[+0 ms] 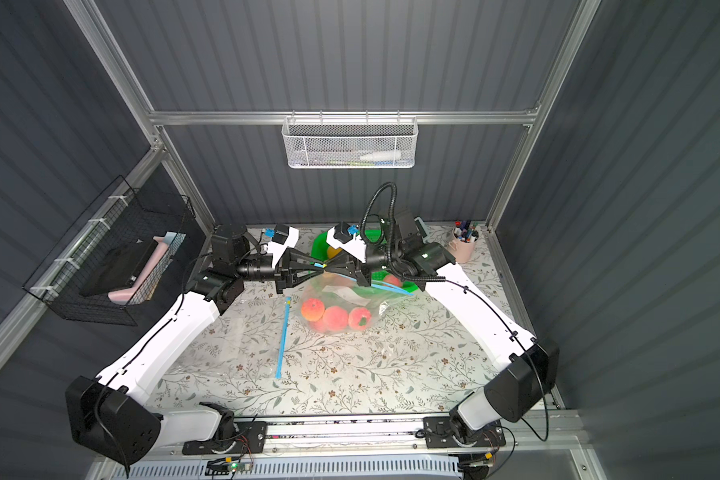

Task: Place the peach in a zip-top bag and seal the zipper
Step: Zip the zipper on the zipper food storage bag.

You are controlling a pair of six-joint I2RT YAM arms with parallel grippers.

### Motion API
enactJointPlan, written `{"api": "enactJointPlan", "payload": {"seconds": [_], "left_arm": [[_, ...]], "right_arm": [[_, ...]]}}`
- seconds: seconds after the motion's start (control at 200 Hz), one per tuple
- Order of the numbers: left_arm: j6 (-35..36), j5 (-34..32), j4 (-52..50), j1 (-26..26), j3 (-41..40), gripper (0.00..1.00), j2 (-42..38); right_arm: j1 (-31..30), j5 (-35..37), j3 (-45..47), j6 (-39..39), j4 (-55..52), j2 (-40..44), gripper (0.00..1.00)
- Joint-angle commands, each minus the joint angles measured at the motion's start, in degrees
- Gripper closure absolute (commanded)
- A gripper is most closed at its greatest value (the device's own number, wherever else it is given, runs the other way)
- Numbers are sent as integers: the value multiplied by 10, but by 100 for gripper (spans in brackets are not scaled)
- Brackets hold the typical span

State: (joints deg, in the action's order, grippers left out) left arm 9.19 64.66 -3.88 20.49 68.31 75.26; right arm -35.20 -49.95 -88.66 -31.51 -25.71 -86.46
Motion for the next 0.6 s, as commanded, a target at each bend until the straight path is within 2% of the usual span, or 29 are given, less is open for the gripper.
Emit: {"api": "enactJointPlan", "payload": {"seconds": [0.0, 0.145, 0.295, 0.45, 0.59], "left_arm": [[5, 17, 10, 2, 5, 71, -14], [17, 20, 4, 2, 3, 75, -19], [26, 22, -8, 2, 5, 90, -17], [41, 22, -25, 2, 7, 100, -20], [61, 17, -46, -3, 8, 100, -28]], "right_arm": [[-3, -15, 6, -11, 5, -5, 96], [-3, -15, 6, -11, 6, -6, 96], [-3, -15, 6, -11, 8, -6, 96], [-3, -11, 8, -12, 8, -6, 96], [-2, -2, 9, -18, 1, -4, 97]]}}
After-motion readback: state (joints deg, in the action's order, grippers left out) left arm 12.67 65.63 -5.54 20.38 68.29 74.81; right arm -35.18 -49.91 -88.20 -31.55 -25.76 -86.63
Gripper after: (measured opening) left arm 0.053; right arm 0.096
